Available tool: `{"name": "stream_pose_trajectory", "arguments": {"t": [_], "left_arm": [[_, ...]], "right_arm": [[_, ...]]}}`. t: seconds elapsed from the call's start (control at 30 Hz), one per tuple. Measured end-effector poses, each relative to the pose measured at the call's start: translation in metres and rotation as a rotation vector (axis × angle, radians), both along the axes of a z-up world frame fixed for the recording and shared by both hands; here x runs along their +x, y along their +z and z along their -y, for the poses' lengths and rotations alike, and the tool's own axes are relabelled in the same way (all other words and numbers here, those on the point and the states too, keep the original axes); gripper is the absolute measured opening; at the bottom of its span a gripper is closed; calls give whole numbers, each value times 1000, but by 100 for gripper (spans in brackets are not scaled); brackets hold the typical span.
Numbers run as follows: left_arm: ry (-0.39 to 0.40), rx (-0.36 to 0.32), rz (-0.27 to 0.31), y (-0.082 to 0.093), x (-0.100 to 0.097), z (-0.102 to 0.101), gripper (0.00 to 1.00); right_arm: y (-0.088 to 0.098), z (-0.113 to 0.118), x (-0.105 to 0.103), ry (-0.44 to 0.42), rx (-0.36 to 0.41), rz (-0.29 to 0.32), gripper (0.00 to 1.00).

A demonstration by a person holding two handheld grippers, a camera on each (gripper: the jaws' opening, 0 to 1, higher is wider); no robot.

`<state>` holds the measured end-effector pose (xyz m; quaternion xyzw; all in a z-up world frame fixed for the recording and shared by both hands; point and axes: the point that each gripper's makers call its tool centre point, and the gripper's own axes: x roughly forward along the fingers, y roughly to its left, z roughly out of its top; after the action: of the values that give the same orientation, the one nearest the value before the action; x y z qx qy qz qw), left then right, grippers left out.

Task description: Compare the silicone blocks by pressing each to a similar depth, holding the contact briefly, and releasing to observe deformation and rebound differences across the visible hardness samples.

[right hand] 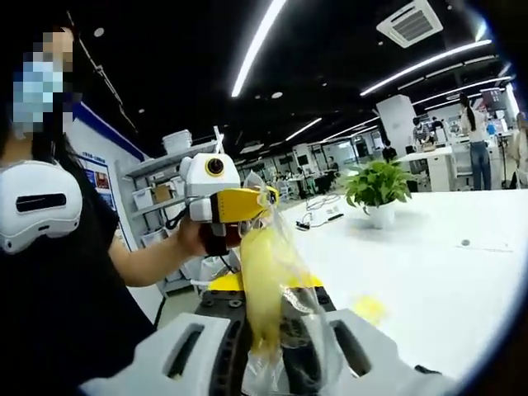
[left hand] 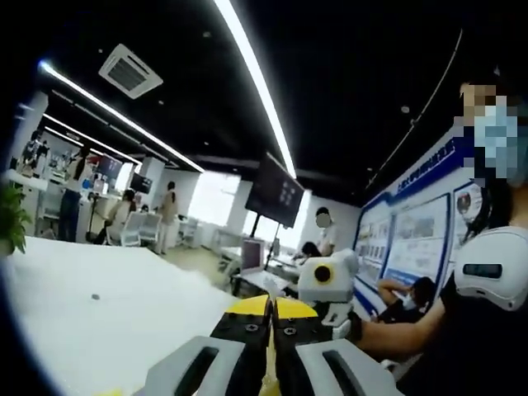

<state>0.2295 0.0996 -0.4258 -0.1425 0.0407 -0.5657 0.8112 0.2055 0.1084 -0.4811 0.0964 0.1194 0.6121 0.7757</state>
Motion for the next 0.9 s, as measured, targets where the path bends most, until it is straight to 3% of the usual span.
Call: {"name": "stream_pose_trajectory", "arguments": {"t": [0.37, 0.9], "left_arm": [[32, 36, 13, -8, -2, -7, 0], [32, 23, -12, -11, -1, -7, 0]], "right_arm": [[-7, -6, -5, 8, -16, -9, 7], [-10, -7, -4, 24, -26, -29, 7]]}}
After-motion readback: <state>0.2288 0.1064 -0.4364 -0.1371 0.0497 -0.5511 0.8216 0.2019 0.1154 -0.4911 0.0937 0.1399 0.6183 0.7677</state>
